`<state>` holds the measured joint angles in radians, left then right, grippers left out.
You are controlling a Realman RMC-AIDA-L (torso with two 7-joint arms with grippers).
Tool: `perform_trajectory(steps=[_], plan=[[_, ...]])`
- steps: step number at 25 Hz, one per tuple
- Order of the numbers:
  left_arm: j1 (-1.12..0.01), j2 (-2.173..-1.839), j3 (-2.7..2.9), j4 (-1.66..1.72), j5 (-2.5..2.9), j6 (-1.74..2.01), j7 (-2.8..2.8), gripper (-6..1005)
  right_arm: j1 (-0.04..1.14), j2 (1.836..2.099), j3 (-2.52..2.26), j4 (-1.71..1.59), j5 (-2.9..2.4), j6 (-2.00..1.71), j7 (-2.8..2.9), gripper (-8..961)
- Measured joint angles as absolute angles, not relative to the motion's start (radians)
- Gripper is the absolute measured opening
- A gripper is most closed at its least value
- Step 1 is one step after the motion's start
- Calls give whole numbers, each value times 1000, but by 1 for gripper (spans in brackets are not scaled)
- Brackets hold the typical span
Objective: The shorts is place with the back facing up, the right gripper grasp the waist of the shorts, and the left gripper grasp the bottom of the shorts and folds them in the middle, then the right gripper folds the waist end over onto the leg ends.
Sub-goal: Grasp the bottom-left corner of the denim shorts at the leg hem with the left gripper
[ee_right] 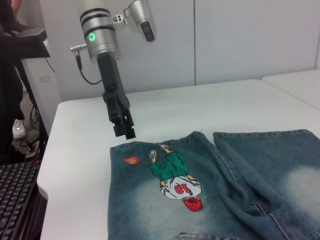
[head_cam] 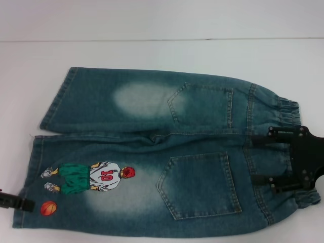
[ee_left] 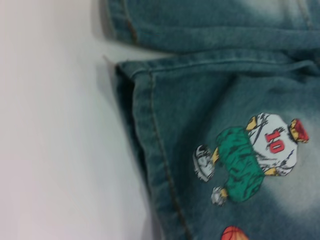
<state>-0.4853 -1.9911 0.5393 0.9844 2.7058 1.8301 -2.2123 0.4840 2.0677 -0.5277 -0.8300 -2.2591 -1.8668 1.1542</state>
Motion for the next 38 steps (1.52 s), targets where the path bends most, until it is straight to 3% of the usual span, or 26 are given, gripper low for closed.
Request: perform_trajectory(steps=[38], plan=[[-511,-1998,551,927,2744,1822,-2212,932,494,2068,-528,-828,-2259,-1858,1155,891]])
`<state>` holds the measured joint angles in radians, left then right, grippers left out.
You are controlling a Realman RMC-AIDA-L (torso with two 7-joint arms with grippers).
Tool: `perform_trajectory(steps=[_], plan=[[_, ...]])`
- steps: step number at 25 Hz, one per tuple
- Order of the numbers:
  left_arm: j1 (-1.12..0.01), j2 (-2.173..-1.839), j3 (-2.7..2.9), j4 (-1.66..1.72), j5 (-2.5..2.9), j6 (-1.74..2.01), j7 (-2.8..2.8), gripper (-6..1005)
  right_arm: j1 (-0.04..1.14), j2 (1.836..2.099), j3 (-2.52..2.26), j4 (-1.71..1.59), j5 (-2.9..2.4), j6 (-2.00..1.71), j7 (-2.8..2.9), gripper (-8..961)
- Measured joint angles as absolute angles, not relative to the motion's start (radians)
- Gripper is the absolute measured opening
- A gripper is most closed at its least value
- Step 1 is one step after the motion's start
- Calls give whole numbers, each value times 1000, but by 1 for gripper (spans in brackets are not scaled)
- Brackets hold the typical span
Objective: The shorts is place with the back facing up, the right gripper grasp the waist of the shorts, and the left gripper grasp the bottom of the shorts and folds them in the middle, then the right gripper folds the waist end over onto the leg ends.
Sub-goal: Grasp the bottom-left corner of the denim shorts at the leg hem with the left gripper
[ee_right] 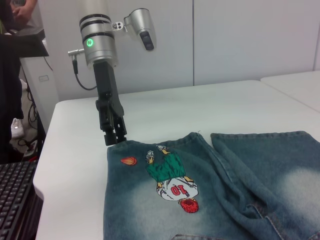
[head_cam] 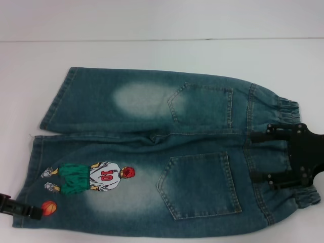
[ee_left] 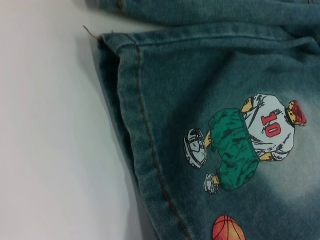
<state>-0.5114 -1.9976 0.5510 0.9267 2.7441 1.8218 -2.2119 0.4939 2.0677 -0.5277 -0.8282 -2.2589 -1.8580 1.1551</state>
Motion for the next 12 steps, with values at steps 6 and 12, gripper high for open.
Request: perform_trajectory(steps=[6,12], plan=[[-516,-1996,550,926,2747,1823,-2216,904,494,2068,-528,-825,-2258,-1855,1155,892],[-519,-1997,557,918,2758,1783,-2224,816,495,2070,-528,-824,-2258,-1846,1155,892]])
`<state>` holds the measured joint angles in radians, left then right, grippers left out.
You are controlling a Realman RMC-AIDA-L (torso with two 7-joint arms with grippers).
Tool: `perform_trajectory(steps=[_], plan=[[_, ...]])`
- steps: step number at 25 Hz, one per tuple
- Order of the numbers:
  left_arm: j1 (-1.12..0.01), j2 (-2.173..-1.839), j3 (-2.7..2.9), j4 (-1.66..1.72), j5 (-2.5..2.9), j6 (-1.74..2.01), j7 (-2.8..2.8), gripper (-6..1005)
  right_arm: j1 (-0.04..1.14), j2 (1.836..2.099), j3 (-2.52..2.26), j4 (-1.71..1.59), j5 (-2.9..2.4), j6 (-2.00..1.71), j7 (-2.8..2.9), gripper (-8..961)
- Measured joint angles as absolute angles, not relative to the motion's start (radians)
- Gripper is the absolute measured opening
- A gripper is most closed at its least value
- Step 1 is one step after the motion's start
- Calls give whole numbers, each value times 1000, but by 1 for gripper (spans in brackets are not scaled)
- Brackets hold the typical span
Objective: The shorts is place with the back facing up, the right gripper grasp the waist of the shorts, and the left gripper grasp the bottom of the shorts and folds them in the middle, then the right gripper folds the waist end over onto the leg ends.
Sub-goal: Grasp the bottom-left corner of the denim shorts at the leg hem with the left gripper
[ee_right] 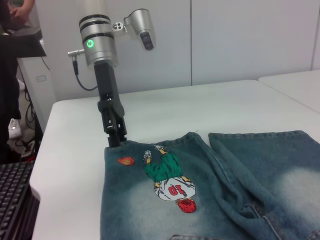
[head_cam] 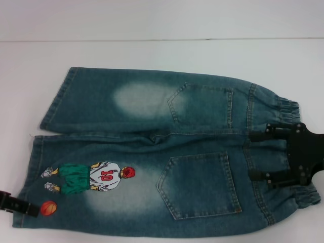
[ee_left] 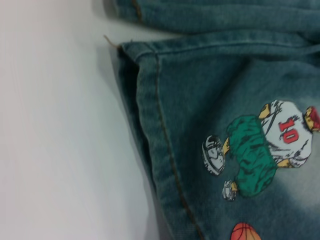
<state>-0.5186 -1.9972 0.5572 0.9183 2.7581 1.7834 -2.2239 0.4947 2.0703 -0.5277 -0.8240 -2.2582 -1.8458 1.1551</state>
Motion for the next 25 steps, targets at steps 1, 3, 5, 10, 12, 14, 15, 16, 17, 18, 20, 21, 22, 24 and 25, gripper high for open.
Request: perform_trajectory(steps=[1,3,5,10,12,14,15,16,17,18,20,21,22,24,25], plan=[[-520,-1997,561,913,2762,1779,-2225,801,495,2071,-528,-824,-2258,-1843,1155,892],[-525,-1997,576,896,2778,1775,-2226,772,495,2072,-528,-824,-2259,-1838,1155,891],[-530,-1999,587,883,2789,1771,-2229,676,495,2073,-528,-823,-2259,-1836,1155,891],[-531,-2007,584,878,2803,1767,-2240,497,495,2074,-528,-823,-2259,-1835,1155,891],[-530,-2008,581,880,2802,1769,-2246,461,495,2074,-528,-823,-2260,-1835,1155,891],[-529,-2007,574,885,2798,1773,-2248,424,494,2074,-528,-823,-2260,-1835,1155,891],[-528,-2007,570,886,2798,1774,-2248,406,493,2074,-528,-824,-2260,-1835,1155,891],[-529,-2007,564,887,2797,1777,-2248,388,491,2074,-529,-825,-2260,-1835,1155,891],[-529,-2007,560,887,2797,1779,-2248,370,490,2074,-529,-826,-2260,-1835,1155,891],[-531,-2007,558,887,2797,1780,-2248,352,489,2074,-529,-827,-2260,-1836,1155,890],[-533,-2007,555,886,2796,1781,-2248,256,487,2073,-529,-828,-2260,-1838,1155,890],[-534,-2006,555,886,2796,1782,-2249,177,486,2073,-529,-829,-2260,-1839,1155,890],[-534,-2006,555,885,2796,1783,-2248,99,486,2072,-529,-829,-2260,-1840,1155,890],[-535,-2006,555,884,2795,1783,-2248,68,485,2072,-527,-829,-2260,-1841,1155,890],[-536,-2006,555,884,2795,1783,-2248,52,485,2071,-525,-829,-2260,-1841,1155,890]])
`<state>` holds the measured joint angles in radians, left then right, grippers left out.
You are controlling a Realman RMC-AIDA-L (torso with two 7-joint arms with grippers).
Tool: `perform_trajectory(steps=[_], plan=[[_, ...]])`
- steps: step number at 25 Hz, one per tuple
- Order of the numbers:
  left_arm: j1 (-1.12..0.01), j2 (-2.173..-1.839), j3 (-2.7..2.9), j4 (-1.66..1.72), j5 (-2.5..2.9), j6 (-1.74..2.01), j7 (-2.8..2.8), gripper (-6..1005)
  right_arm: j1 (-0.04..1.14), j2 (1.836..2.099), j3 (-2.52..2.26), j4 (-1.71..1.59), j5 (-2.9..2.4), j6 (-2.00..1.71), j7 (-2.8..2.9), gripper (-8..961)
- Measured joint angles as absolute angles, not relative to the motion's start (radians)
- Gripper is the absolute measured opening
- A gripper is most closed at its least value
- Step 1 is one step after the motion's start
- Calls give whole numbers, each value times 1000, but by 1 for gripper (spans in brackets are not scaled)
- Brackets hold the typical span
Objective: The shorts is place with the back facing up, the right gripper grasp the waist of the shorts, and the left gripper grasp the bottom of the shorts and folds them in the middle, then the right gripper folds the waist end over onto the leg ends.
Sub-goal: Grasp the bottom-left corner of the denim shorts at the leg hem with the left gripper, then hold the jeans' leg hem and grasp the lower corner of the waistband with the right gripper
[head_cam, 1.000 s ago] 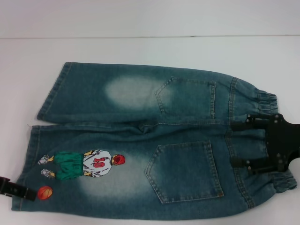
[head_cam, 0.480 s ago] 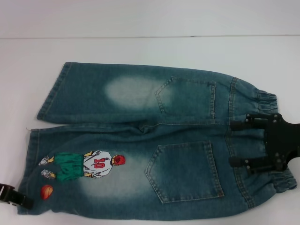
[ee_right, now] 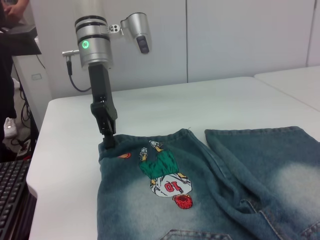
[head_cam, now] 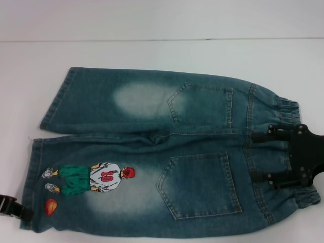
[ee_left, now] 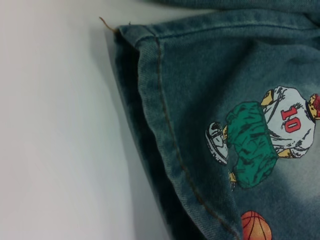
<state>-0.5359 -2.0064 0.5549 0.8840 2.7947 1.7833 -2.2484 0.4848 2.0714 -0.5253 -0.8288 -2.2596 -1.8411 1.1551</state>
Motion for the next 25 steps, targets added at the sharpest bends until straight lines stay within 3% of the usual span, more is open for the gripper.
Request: perform_trajectory(steps=[5,13,18,25], plan=[[-540,-2006,555,881,2775,1786,-2245,21,482,2063,-522,-853,-2264,-1840,1228,890],[-553,-2001,556,880,2768,1787,-2240,22,487,2062,-571,-1172,-2508,-1900,1590,889],[-563,-1996,557,880,2768,1789,-2241,22,525,2047,-635,-1272,-2672,-1980,1738,889],[-573,-1994,563,880,2775,1792,-2244,23,569,2052,-758,-1282,-2844,-1985,1878,888]])
